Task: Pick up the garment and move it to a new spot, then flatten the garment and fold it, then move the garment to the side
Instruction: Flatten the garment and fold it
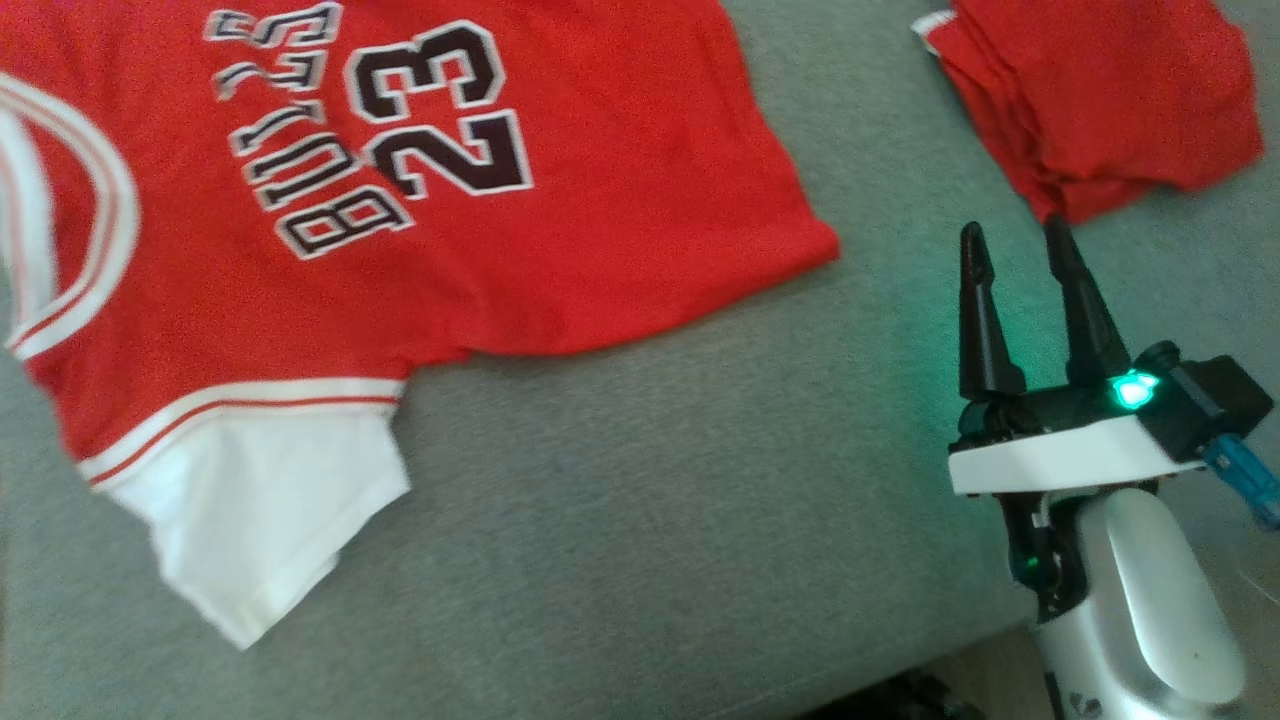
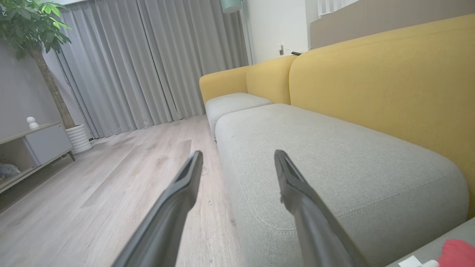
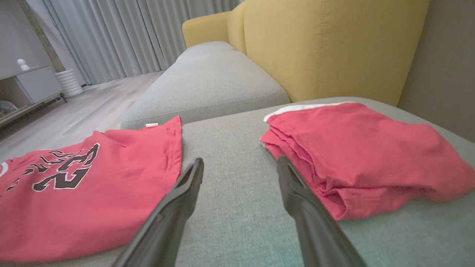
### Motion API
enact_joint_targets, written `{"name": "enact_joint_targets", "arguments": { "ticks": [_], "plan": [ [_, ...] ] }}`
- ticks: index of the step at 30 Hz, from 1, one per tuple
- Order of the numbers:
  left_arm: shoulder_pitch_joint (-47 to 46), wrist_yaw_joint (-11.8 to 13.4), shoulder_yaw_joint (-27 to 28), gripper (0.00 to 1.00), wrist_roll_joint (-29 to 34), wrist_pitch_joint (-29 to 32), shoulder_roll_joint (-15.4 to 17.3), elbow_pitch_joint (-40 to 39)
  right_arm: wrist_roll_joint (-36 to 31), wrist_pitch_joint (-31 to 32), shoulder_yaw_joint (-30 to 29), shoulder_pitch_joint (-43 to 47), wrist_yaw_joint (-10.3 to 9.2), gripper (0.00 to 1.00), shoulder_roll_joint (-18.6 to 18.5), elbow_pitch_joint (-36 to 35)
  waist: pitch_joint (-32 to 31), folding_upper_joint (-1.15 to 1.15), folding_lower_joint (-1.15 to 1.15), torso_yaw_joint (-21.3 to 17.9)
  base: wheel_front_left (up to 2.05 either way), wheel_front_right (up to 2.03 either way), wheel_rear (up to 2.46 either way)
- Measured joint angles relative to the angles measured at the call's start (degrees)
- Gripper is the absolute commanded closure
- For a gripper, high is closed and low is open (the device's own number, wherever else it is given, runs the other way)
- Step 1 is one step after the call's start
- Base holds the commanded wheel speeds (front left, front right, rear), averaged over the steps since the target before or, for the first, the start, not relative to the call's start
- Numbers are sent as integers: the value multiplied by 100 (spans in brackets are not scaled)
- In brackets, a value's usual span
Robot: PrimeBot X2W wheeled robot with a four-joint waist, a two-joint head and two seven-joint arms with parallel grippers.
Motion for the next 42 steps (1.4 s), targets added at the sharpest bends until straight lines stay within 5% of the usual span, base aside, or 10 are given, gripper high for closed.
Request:
{"name": "enact_joint_targets", "arguments": {
  "ticks": [7, 13, 29, 38, 42],
  "plan": [
    [803, -160, -93, 0, -137, -124, -421, -199, -234, 0, -196, 13, 0, 0, -1, 53, -325, 0, -1, 483, 0, 0, 0],
    [2193, -123, -113, 0, -138, -156, -661, -1369, -393, 0, -316, 169, 0, 0, -3, 147, -803, 0, -1, 1015, 0, 0, 0],
    [6026, 680, 123, 0, -271, -155, -1192, -3707, -524, 0, -578, 994, 0, 0, -1, 245, -1944, 1, -2, 2095, 0, 0, 0],
    [6396, 672, 77, 0, -193, -127, -1273, -3731, -517, 0, -595, 1095, 0, 0, 0, 248, -1972, 0, 0, 2170, 0, 0, 0],
    [6390, 567, -69, 0, -199, 338, -1262, -3353, -504, 0, -581, 1090, 0, 0, 0, 247, -1913, 0, 0, 2103, 0, 0, 0]
  ]
}}
